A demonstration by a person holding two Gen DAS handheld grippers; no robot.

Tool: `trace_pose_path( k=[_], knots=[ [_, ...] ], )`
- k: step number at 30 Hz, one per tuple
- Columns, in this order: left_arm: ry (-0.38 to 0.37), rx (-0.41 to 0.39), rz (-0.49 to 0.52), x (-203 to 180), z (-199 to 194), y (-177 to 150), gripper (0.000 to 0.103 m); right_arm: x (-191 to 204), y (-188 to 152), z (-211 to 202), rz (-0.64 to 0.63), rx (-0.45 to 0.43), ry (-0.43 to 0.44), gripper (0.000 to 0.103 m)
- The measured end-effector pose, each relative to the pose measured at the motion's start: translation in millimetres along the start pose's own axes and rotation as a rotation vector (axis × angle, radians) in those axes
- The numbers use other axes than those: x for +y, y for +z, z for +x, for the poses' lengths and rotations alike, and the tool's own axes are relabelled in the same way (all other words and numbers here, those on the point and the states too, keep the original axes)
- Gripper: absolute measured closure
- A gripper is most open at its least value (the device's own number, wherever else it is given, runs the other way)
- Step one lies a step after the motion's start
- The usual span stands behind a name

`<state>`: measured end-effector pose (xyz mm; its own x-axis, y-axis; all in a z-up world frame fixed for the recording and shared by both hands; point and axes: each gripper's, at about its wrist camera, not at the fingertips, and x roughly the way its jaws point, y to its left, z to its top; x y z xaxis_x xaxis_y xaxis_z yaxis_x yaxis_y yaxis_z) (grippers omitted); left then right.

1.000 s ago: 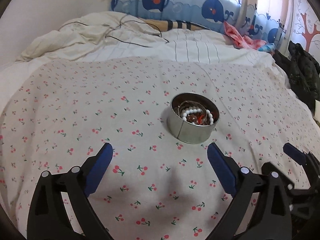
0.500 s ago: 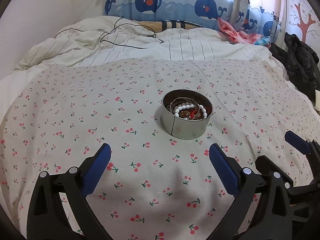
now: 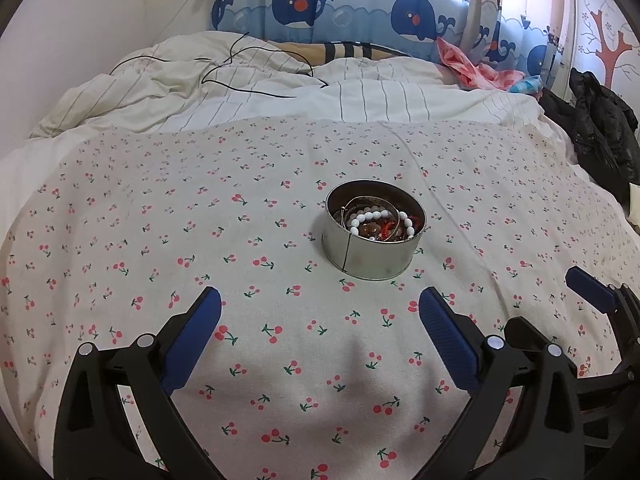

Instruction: Organize jewelry

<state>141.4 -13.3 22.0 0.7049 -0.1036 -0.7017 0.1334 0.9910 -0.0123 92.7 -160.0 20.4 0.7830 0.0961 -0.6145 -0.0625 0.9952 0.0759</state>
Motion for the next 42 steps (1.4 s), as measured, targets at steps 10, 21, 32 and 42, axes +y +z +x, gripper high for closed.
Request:
trace_pose_path(
  k=[10,21,32,42],
  knots=[
    [-0.004,0.008,-0.004,1,1,-1,0.008,-1,-1,1,-0.002,-0.002,-0.001,0.008],
    [0.0,0.02,-0.005,2,4,-1,0.008,-1,-1,1,-0.003,0.001,-0.003,0.008],
    [0.03,0.051,0.017,3,8,0,0.008,-5,-1,1,-0.001,0.003,-0.005,0.008],
    [0.041,0.075,0.017,5,12,1,0.008,-7,-3,3,-0.001,0.01,-0.003,0.008]
  ],
)
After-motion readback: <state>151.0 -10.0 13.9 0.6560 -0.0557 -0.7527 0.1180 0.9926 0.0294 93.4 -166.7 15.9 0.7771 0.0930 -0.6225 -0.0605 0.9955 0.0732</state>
